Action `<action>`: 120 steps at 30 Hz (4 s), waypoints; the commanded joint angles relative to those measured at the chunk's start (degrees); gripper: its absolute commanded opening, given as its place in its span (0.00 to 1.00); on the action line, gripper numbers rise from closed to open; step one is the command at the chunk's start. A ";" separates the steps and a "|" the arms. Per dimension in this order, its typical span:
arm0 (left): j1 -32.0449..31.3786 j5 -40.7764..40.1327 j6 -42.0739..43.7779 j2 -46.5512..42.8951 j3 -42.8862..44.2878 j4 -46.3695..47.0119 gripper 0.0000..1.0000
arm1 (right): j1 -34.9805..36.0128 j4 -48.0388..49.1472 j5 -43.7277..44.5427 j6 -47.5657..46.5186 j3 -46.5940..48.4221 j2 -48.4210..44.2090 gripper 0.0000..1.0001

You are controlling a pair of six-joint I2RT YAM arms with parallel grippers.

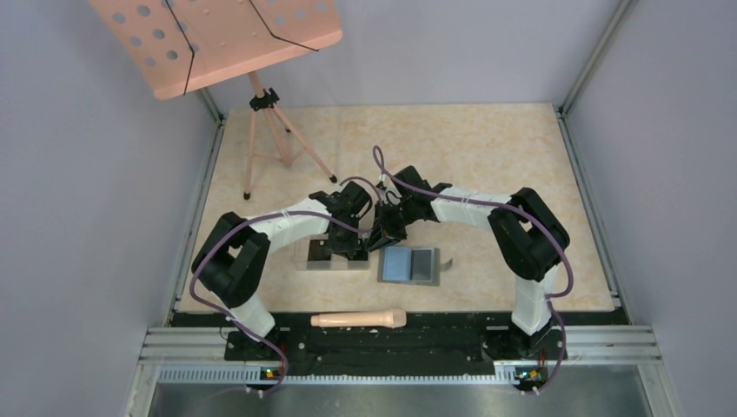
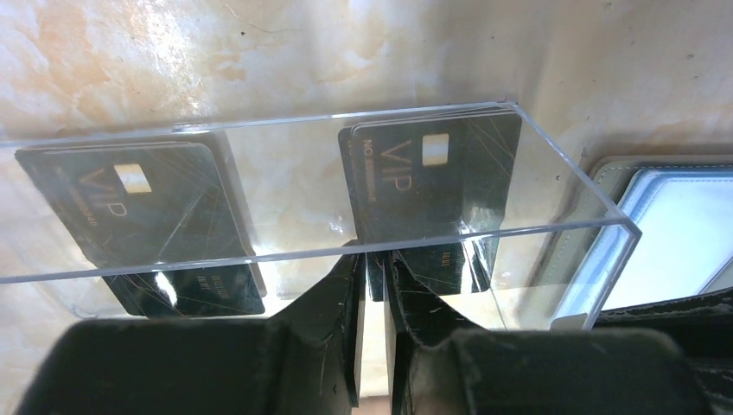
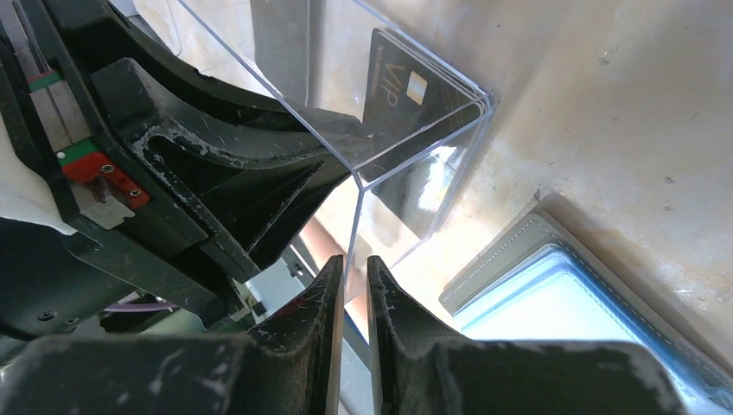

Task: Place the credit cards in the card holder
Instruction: Pick up the credit card from the storage box, then insert the credit card into the card holder.

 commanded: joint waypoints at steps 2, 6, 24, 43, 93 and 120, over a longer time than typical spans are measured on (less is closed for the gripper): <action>-0.96 1.21 -0.67 -0.59 1.05 1.94 0.16 | 1.10 0.16 -0.35 -1.25 -0.53 0.67 0.14; -0.96 1.27 -1.56 -3.19 1.04 2.32 0.10 | 1.10 0.15 -0.33 -1.25 -0.57 0.63 0.14; -0.79 5.71 -4.12 -9.78 -0.51 5.61 0.17 | 1.14 0.06 -0.05 -1.34 -0.75 0.29 0.14; -0.56 1.94 -5.02 -9.68 -0.93 3.38 0.00 | 1.15 -0.64 0.56 -1.88 0.09 -0.88 0.18; 1.15 38.03 -22.77 -38.43 -23.25 54.10 0.12 | -13.49 50.26 -20.35 27.10 -31.71 -39.28 0.00; -7.39 9.54 -5.77 8.33 15.06 -1.53 0.56 | -23.60 -7.71 -0.86 -3.93 -31.11 -45.62 0.00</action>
